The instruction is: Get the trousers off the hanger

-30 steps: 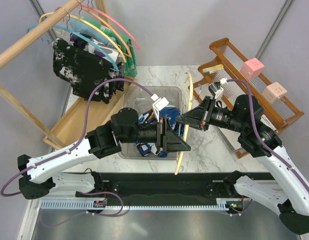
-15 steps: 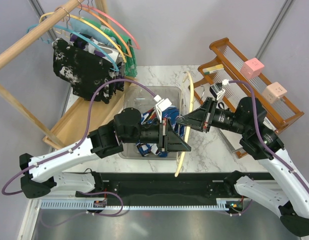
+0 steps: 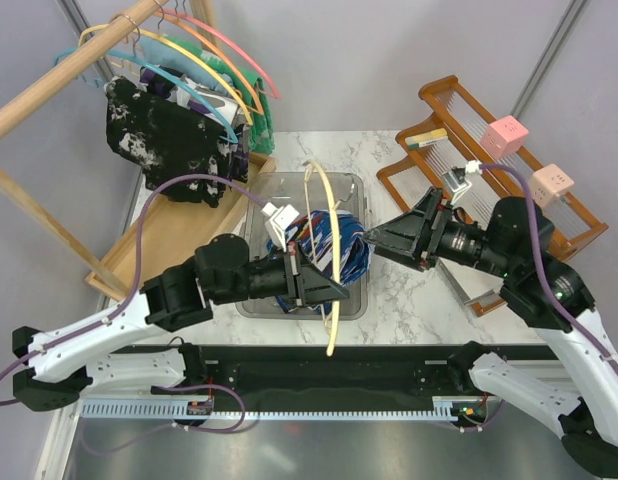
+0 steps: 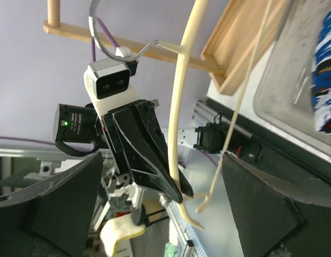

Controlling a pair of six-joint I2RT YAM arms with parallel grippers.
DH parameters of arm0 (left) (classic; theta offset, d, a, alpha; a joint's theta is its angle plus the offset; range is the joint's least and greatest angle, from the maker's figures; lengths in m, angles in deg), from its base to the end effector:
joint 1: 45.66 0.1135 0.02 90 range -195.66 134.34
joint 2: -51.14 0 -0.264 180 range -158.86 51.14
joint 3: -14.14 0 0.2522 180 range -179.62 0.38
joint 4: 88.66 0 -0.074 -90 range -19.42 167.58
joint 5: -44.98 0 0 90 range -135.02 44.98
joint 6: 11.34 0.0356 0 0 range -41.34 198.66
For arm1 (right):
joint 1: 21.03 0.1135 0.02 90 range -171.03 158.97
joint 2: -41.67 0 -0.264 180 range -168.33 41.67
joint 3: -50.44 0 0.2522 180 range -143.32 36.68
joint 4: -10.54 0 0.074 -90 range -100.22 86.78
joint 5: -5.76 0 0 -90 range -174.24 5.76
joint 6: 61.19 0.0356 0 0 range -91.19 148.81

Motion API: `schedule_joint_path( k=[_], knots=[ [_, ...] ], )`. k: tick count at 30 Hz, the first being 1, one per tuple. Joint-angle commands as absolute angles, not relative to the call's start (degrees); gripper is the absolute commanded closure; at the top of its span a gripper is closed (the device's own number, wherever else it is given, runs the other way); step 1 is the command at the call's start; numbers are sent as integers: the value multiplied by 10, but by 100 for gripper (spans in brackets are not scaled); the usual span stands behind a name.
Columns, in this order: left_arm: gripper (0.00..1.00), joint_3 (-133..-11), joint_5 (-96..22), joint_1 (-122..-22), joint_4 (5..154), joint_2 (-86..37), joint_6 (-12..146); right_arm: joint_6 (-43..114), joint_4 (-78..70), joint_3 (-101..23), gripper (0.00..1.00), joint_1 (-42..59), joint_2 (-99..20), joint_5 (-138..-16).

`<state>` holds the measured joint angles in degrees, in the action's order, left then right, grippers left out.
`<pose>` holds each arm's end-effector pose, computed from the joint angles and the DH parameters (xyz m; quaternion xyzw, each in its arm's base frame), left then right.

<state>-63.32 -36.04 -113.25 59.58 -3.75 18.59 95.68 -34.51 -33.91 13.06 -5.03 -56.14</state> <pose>0.0745 -0.1952 0.4088 0.1004 0.7542 -0.6062 0.2315 0.1092 0.0941 0.4461 0.0519 0.7444 0.6100 0.2667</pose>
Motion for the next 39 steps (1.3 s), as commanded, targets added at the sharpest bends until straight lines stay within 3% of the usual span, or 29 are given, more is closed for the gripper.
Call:
schedule_joint_path(
  k=[1, 9, 29, 31, 39],
  knots=[
    [98, -614, -427, -1133, 616, 16, 165, 877, -495, -446, 2, 132, -51, -682],
    [98, -575, -443, -1134, 570, 79, 163, 866, -535, -456, 2, 132, -48, -693],
    [98, -480, -722, -1133, 390, 331, 99, 859, -541, -468, 2, 132, -80, -669],
    [98, -502, -758, -1133, 390, 328, 129, 858, -541, -467, 2, 131, -83, -665],
    [98, -684, -912, -1133, 390, 113, 283, 851, -542, -473, 2, 132, -104, -648]
  ],
)
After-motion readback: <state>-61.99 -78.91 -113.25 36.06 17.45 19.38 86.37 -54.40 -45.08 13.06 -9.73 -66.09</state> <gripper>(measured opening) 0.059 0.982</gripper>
